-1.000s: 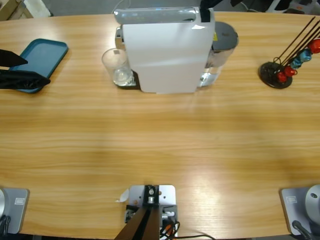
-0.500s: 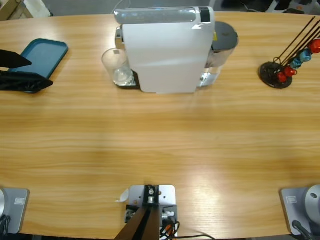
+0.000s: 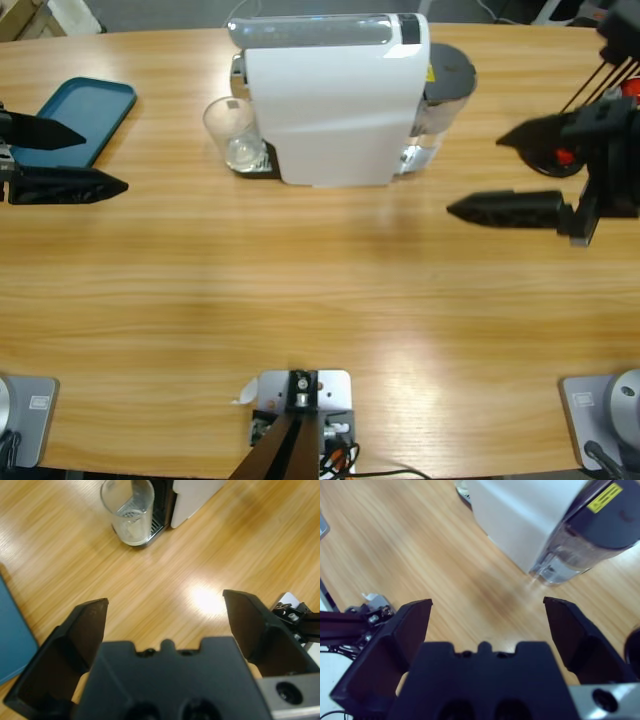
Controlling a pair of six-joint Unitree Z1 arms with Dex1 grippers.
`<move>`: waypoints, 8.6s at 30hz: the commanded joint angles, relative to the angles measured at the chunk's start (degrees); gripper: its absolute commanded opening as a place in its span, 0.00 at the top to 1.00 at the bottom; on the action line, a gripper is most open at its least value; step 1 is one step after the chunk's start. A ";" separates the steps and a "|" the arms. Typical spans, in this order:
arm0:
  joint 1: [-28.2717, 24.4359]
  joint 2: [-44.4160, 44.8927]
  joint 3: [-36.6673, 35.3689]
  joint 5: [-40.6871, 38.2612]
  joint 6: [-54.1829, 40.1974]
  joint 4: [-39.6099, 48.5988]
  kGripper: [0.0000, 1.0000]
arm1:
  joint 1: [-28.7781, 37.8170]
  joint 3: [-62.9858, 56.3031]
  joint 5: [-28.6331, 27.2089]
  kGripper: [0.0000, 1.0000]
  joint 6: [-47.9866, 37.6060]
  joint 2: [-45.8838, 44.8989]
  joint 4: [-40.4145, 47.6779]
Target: Pour coffee
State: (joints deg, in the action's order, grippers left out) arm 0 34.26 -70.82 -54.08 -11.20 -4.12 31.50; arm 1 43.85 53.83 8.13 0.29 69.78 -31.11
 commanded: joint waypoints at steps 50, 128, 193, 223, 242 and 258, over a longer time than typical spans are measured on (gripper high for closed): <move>3.36 10.47 25.25 5.77 0.52 -34.13 0.06 | 1.15 -14.98 0.13 0.00 -1.96 -3.05 11.34; 3.83 6.92 25.16 6.81 0.78 -34.05 0.06 | 1.15 -14.89 0.13 0.00 -2.31 -2.35 11.50; 3.80 -16.21 25.16 10.58 -5.07 -57.53 0.09 | 1.15 -14.19 1.45 0.00 -3.45 0.80 11.52; -1.74 -30.91 26.60 -1.81 -0.10 -76.02 0.09 | 1.15 -13.66 1.36 0.00 -3.72 3.07 11.16; -3.60 -37.82 25.76 -6.11 0.34 -80.54 0.09 | 1.15 -13.66 1.20 0.00 -3.98 3.77 11.16; -4.55 -40.29 23.51 -7.66 1.57 -81.31 0.09 | 1.15 -13.49 1.27 0.00 -3.98 4.40 11.16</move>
State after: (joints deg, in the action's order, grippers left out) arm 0 30.41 -107.75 -29.58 -17.78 -3.70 -49.27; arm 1 44.49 40.76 8.49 -3.18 71.90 -20.24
